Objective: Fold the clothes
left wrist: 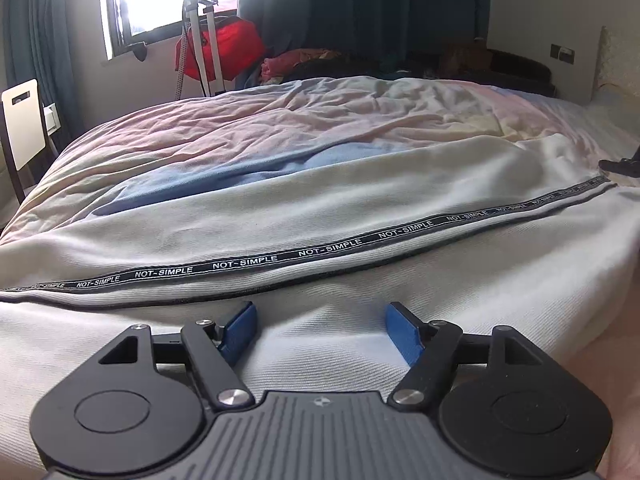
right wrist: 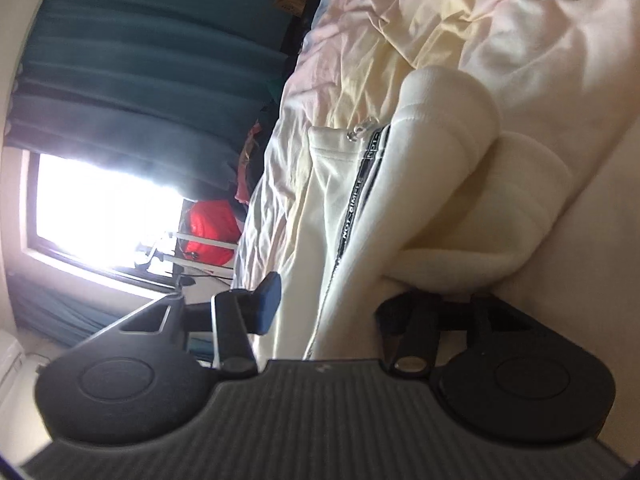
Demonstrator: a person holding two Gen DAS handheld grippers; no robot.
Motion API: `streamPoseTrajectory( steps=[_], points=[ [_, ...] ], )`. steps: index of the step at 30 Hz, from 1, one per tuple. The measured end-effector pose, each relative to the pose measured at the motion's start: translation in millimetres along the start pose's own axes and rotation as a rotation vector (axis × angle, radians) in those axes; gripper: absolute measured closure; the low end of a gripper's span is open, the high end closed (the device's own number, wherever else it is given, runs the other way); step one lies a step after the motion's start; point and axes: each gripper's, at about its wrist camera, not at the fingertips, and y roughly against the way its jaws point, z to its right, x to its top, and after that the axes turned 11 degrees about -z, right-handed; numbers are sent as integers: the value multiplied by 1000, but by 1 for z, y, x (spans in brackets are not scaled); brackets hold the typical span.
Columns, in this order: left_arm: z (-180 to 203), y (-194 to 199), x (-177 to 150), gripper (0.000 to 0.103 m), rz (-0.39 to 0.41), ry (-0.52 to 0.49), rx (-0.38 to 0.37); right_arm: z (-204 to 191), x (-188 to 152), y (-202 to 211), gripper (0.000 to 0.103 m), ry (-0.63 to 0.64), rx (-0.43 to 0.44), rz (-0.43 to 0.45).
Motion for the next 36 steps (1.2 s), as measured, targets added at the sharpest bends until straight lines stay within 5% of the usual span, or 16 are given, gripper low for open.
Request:
streamPoseTrajectory(
  steps=[3,7,17,20,26,31,36],
  points=[
    [1,3,1,29,0,-1,6,-7,0,-13,51,67,-55,30],
    [-5,11,9,24,-41,8,12,-25,-5,-23,78,205,-204,60],
    [-75,46,14,21,-91,140,135,-92,-44,-10,86,615,-406,203],
    [-97,38,7,21,-130,200,119,-132,-77,-3,86,806,-440,293],
    [-120,53,10,21,-89,281,93,-200,-187,-1,86,1299,-434,420],
    [-151,81,8,21,-15,373,73,-212,-304,-36,88,1714,-400,334],
    [-194,111,5,21,101,511,114,-167,-381,-81,88,1993,-419,55]
  ],
)
